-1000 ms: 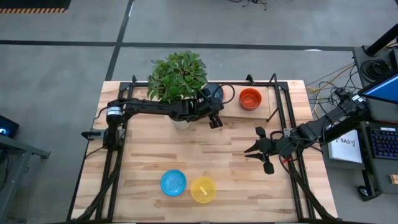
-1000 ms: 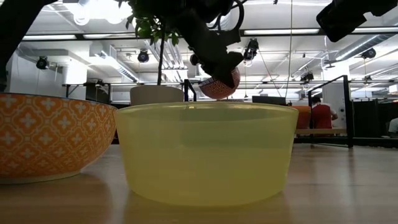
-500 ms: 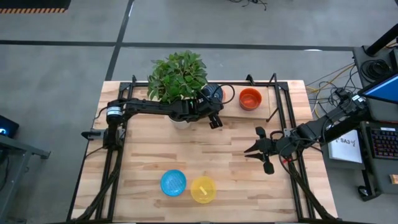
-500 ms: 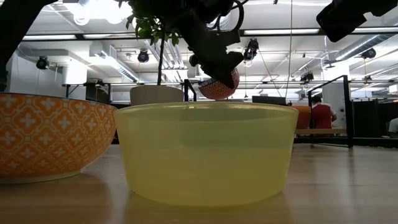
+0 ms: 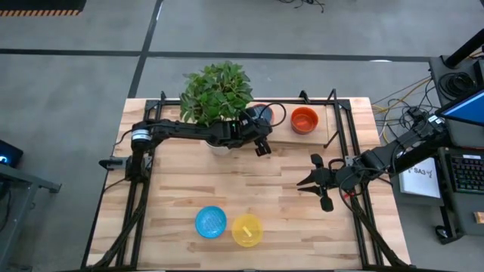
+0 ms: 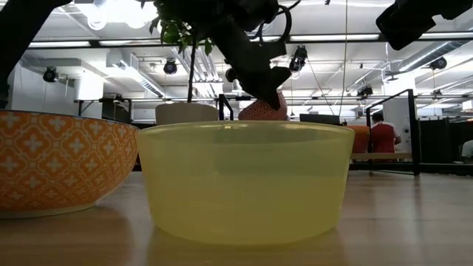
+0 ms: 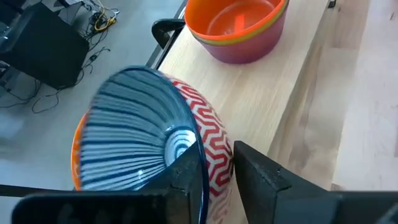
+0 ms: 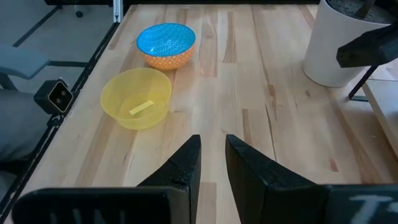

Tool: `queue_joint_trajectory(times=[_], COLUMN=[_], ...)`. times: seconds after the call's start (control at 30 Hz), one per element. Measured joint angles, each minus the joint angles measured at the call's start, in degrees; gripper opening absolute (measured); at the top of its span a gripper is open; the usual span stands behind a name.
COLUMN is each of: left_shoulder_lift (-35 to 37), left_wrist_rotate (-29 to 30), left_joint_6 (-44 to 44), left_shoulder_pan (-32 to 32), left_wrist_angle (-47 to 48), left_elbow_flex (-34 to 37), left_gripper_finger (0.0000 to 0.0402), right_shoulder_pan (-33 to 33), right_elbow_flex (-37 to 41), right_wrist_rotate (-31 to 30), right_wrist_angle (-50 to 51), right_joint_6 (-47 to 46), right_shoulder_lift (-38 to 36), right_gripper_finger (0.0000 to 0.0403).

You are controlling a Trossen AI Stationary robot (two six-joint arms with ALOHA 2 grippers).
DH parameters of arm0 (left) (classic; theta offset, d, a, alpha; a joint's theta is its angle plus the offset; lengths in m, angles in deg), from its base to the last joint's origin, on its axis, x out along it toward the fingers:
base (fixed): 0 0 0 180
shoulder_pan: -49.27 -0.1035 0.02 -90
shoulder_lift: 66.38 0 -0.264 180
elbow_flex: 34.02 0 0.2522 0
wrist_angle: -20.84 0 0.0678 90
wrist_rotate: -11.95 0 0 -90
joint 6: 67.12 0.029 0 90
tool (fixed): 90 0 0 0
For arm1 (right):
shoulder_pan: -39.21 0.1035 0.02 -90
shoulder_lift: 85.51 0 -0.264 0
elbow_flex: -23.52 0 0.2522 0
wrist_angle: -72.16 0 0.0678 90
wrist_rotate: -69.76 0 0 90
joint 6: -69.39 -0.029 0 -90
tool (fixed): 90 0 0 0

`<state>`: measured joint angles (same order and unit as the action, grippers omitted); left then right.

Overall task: Place and stack bowls onto a shelf
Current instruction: Stack the dark blue patterned bowl on the orange patterned bowl on the shelf

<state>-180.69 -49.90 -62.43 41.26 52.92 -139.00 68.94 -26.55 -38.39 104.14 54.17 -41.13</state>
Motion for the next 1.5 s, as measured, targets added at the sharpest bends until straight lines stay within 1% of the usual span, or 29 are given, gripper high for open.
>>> queue_joint_trajectory(times=[0.13,0.37,0.47,0.57,0.73,0.9,0.97,1.1,1.17,1.33,1.5], left_shoulder_lift=[0.3,0.8,1.8,2.8,4.5,6.3,7.2,9.6,11.3,17.7,25.1], left_wrist_rotate=[0.0,-0.1,-0.1,-0.1,-0.2,-0.3,-1.3,-8.2,-10.5,-10.8,-10.7], left_joint_6=[0.3,-0.2,-0.2,-0.3,-0.2,0.4,1.1,4.4,5.4,5.8,5.1], left_shoulder_pan=[0.0,0.5,1.5,3.0,6.3,10.4,12.4,16.6,18.6,22.5,26.4], left_wrist_angle=[-0.1,0.6,1.7,2.9,6.2,12.1,15.1,19.8,20.7,21.8,19.7], left_elbow_flex=[0.0,0.0,0.0,0.0,0.0,0.0,0.0,0.0,0.0,0.2,3.2], left_gripper_finger=[0.0090,0.0142,0.0156,0.0160,0.0157,0.0155,0.0155,0.0155,0.0155,0.0155,0.0155], right_shoulder_pan=[0.0,0.0,0.0,0.0,0.0,-0.1,-0.4,-3.1,-5.0,-11.4,-18.9], right_elbow_flex=[0.0,0.0,0.0,0.0,0.0,0.0,0.0,0.0,0.0,0.0,-1.5], right_wrist_rotate=[0.0,0.0,-0.7,-2.9,-3.6,-8.9,-10.6,-11.4,-11.5,-11.4,-11.3], right_wrist_angle=[0.0,0.0,-0.1,-0.1,-0.8,-3.6,-4.8,-9.8,-11.9,-13.7,-14.4], right_joint_6=[0.0,0.0,-0.1,-0.2,-0.2,-1.0,-1.3,-1.3,-1.3,-1.2,1.5], right_shoulder_lift=[0.0,0.0,0.0,0.0,0.1,0.6,1.4,4.2,5.9,9.0,11.5], right_gripper_finger=[0.0063,0.0063,0.0063,0.0063,0.0063,0.0063,0.0062,0.0049,0.0040,0.0013,0.0009])
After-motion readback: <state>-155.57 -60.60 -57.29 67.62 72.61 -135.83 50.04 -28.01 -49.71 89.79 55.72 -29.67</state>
